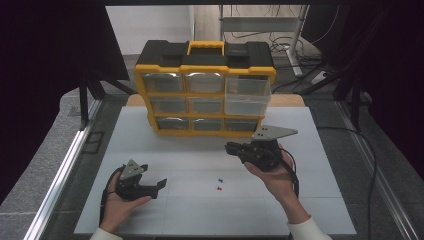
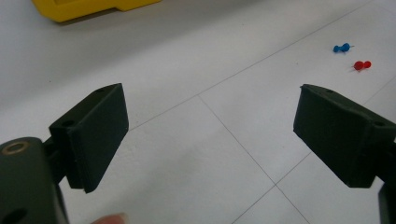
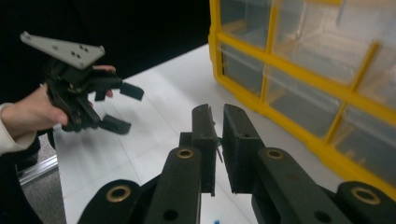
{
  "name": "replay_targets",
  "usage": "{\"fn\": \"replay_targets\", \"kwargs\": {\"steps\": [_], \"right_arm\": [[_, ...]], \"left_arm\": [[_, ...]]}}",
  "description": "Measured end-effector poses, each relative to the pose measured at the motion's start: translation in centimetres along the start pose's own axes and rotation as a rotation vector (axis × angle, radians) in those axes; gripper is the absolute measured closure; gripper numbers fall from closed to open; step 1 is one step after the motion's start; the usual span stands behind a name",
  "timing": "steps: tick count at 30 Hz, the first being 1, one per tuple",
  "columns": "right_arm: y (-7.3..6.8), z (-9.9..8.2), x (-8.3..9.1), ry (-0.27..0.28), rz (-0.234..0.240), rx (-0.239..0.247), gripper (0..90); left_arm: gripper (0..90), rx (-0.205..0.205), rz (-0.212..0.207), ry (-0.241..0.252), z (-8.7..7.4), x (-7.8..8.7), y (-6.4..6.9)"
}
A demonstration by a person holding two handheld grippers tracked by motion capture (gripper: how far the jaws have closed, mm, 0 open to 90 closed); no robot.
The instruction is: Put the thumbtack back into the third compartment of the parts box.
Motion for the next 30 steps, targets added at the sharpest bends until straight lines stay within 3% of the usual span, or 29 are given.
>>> {"fn": "replay_targets", "kwargs": {"steps": [14,30], "right_arm": [[0.0,4.6,1.3,0.063,-0.011,0.029,83.3],[1.2,8.7,2.8,0.121,-0.049,0.028,83.3]], "left_arm": [[10.6,-0.001,0.0,0.004,0.0,0.0,0.0],[10.6,0.003,-0.003,0.005,0.1,0.1,0.0]]}}
Point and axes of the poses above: each handheld gripper's, and its own axes: x roughly backward along the jaws, z roughly out of its top, y roughly to its right, the point moved 5 cm from there along -x, roughly forward along the jaws, and after that the axes turned 3 degrees about z, right-handed, at the moved point
